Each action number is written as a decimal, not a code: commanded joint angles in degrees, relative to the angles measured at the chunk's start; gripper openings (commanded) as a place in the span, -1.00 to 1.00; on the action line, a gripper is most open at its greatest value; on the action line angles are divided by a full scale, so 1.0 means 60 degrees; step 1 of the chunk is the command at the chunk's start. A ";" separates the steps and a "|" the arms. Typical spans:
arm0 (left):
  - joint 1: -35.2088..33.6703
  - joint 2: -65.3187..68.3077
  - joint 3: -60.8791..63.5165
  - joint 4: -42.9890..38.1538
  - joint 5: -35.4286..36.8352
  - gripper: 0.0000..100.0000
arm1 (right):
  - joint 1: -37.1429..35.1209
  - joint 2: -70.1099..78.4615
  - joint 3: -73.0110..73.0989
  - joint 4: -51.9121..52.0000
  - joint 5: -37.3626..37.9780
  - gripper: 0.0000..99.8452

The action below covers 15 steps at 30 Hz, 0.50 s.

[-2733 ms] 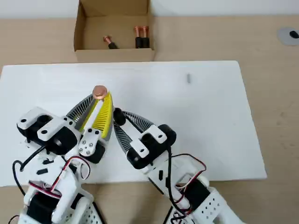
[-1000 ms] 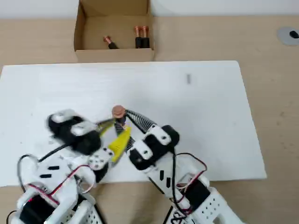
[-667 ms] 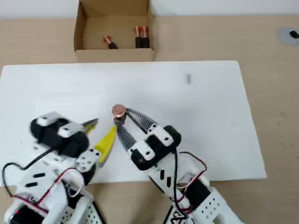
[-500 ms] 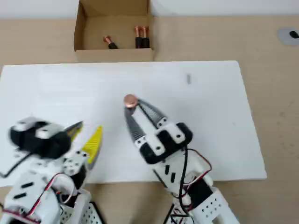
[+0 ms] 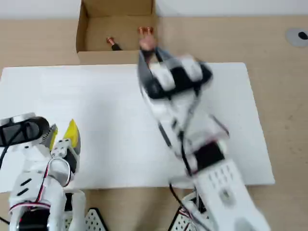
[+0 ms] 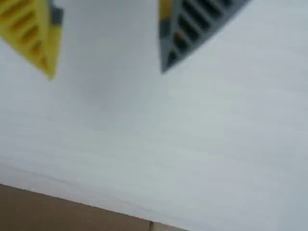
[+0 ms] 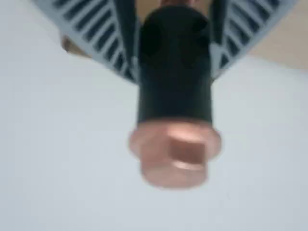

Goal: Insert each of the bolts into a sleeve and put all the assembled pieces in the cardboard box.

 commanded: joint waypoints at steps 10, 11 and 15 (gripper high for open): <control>-0.0147 0.0022 0.0615 -0.1216 0.0029 -0.98 | 0.0725 0.9634 -0.9311 -0.0249 0.0015 -0.98; -0.0132 0.0022 0.0630 -0.1201 0.0029 -0.98 | 0.0872 1.0220 -0.9883 -0.0249 0.0015 -0.98; -0.0147 0.0022 0.0630 -0.1201 0.0029 -0.98 | 0.1297 1.2403 -1.2007 -0.0234 0.0015 -0.98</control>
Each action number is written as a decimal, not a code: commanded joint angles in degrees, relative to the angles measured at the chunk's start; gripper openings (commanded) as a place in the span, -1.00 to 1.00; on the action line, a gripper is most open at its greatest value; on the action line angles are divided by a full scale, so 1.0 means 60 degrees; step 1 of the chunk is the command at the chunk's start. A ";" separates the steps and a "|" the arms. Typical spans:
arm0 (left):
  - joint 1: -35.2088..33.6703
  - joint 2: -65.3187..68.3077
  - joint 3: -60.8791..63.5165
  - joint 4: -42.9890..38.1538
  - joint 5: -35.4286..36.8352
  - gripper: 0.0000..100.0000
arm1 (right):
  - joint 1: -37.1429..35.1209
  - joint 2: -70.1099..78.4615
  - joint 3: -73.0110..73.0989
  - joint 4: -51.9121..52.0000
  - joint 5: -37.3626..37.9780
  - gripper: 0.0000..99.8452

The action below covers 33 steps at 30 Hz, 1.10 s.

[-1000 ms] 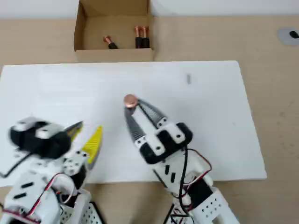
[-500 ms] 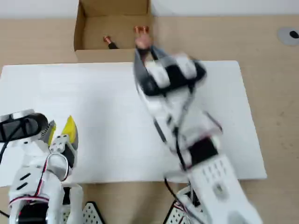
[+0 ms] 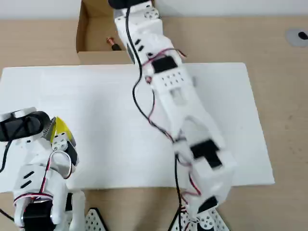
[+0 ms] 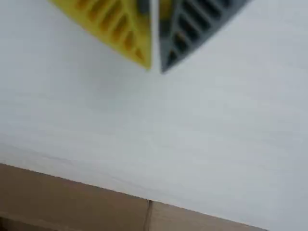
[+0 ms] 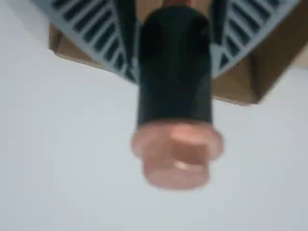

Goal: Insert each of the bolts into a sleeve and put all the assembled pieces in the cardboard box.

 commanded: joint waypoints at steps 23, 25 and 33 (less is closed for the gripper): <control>-0.0132 0.0007 -0.0103 0.0542 0.0015 -0.98 | 0.1297 0.6615 -0.7758 0.1201 0.0000 -0.76; -0.0117 0.0007 -0.0103 0.0498 0.0015 -0.98 | 0.1282 0.6615 -0.7875 0.1656 0.0000 -0.69; -0.0073 0.0007 -0.0103 0.0527 0.0029 -0.98 | 0.0857 0.6674 -0.9282 0.3502 -0.0029 -0.66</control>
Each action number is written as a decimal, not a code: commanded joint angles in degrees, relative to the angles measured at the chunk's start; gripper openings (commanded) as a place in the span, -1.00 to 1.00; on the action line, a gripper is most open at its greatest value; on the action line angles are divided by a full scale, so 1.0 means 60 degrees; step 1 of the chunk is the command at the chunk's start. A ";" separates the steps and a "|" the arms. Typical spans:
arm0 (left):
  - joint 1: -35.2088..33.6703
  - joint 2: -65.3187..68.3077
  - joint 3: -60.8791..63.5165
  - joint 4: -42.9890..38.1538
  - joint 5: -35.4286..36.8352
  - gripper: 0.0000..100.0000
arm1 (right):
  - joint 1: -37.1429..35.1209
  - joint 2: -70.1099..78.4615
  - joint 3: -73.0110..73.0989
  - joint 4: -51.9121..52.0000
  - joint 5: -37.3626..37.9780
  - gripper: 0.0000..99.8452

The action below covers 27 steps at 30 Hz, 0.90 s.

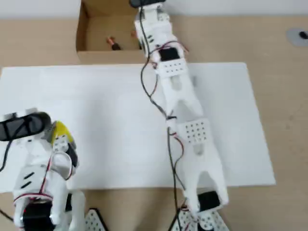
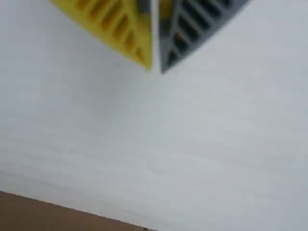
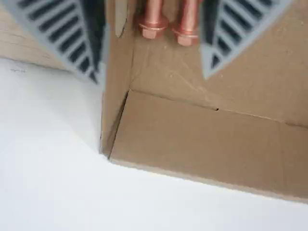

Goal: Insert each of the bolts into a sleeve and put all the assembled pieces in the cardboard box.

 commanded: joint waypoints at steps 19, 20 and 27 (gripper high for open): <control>0.0205 0.0022 -0.0029 -0.0469 0.0029 -0.99 | -0.0066 -0.2908 -0.4740 0.7795 -0.1758 -0.98; 0.0410 0.0022 -0.0029 -0.0440 0.0044 -0.99 | -0.0066 -0.3187 -0.4740 0.8322 -0.1773 -0.98; 0.1392 0.0022 0.0117 -0.0410 0.0044 -0.99 | -0.0037 -0.4799 -0.4755 1.2308 -0.2081 -0.98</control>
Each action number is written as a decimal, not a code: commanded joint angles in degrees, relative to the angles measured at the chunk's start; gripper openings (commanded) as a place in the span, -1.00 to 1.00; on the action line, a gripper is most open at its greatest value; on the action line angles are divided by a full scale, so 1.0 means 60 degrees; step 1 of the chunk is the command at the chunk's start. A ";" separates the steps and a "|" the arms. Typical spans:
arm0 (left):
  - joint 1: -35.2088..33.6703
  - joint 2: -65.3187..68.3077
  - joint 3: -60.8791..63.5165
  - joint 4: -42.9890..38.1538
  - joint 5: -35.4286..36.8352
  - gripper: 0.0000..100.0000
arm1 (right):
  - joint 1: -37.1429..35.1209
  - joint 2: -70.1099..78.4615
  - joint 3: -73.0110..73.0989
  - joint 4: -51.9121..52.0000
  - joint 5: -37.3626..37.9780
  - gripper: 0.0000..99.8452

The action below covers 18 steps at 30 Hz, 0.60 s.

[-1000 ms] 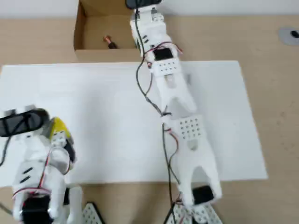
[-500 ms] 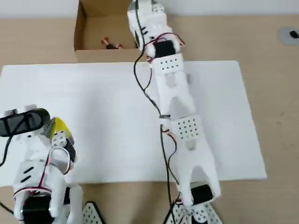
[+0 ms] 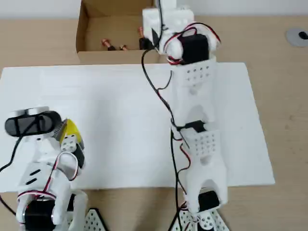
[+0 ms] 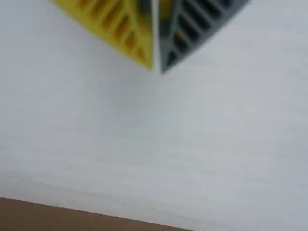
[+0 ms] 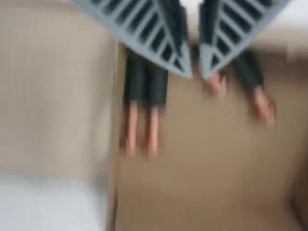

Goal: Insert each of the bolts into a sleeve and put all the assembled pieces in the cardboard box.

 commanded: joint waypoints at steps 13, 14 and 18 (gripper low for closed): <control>0.0249 0.0022 -0.0044 -0.0147 0.0015 -0.99 | 0.0432 -0.4315 0.0022 0.1875 0.0029 -0.98; 0.0249 0.0022 -0.0044 -0.0147 -0.0103 -0.99 | 0.0432 -0.4564 0.0330 0.1875 0.0029 -0.98; 0.0205 0.0022 -0.0029 -0.0147 -0.0923 -0.99 | 0.0462 -0.5868 0.2645 0.1890 0.0029 -0.98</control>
